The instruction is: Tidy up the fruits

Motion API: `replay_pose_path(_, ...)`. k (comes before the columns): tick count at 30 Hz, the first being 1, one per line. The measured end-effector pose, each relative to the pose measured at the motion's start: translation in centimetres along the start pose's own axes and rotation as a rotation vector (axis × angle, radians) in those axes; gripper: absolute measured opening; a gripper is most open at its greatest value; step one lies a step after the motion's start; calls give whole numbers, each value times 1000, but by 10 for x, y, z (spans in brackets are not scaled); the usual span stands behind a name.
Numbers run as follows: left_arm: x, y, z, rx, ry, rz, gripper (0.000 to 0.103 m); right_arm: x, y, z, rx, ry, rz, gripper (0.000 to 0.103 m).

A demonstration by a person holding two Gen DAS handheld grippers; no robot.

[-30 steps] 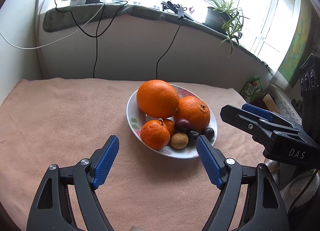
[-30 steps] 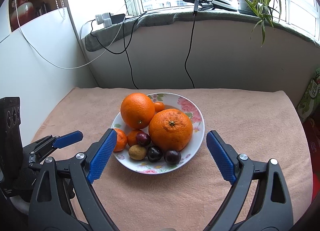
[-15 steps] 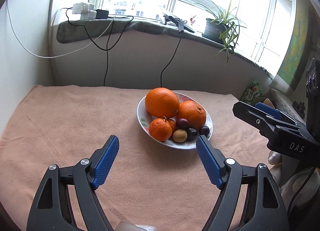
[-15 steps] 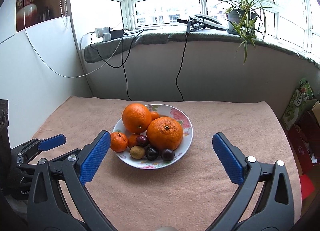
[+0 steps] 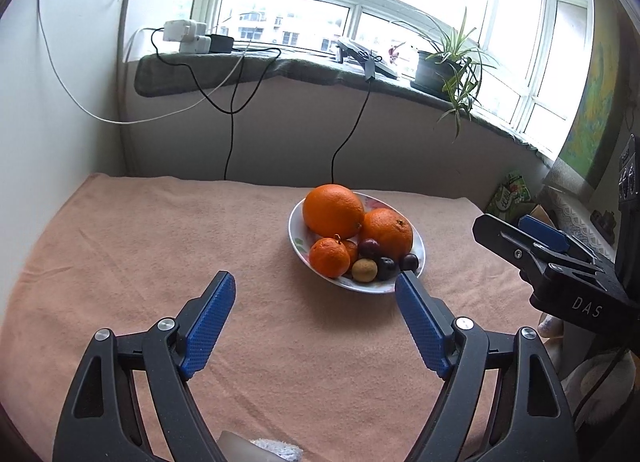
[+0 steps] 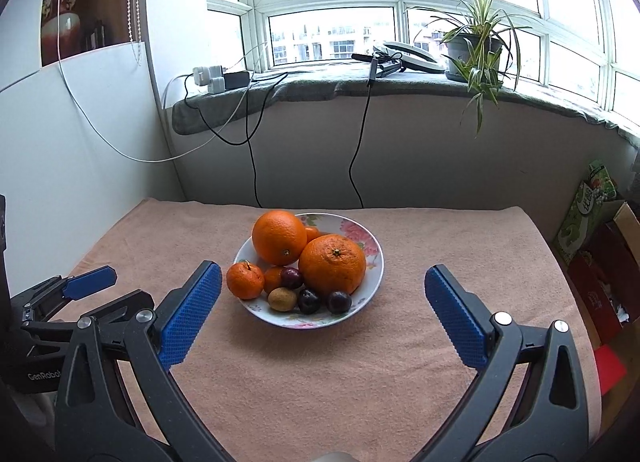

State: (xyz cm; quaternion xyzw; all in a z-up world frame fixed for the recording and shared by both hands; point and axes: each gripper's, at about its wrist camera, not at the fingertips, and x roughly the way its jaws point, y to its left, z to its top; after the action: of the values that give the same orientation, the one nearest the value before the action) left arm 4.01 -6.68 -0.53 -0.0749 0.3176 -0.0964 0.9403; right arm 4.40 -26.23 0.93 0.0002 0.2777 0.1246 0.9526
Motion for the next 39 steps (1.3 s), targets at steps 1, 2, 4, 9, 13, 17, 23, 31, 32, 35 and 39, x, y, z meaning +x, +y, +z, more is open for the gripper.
replay_pose_path(1,-1,0,0,0,-1,1,82,-1,0,0,1,-1,-1,103)
replay_pose_path(2,-2,0,-1,1,-2,0,82,-1,0,-1,1,-1,-2,103)
replay_pose_path(4,-4,0,-1,0,-7,3,82,0,0,-1,2,-1,-2,103)
replay_pose_path(9,-5,0,0,3,-14,5,82,-1,0,-2,2,-1,1,103)
replay_pose_path(13,-6,-1,0,8,-17,6,82,-1,1,-2,-2,-2,0,103)
replay_pose_path(17,-7,-2,0,9,-20,5,83,-1,2,-2,-3,0,0,103)
replay_pose_path(23,-7,0,-1,6,-22,8,83,0,3,-2,-6,5,6,103)
replay_pose_path(31,-8,-1,-1,10,-22,11,83,2,3,-1,-8,6,3,103)
replay_pose_path(32,-8,-2,-1,12,-22,12,83,2,3,-1,-8,6,2,103)
replay_pose_path(35,-7,-3,-1,17,-21,14,83,2,2,-3,-4,7,1,103)
replay_pose_path(39,-7,-2,-1,17,-21,12,83,3,1,-4,-2,12,3,103)
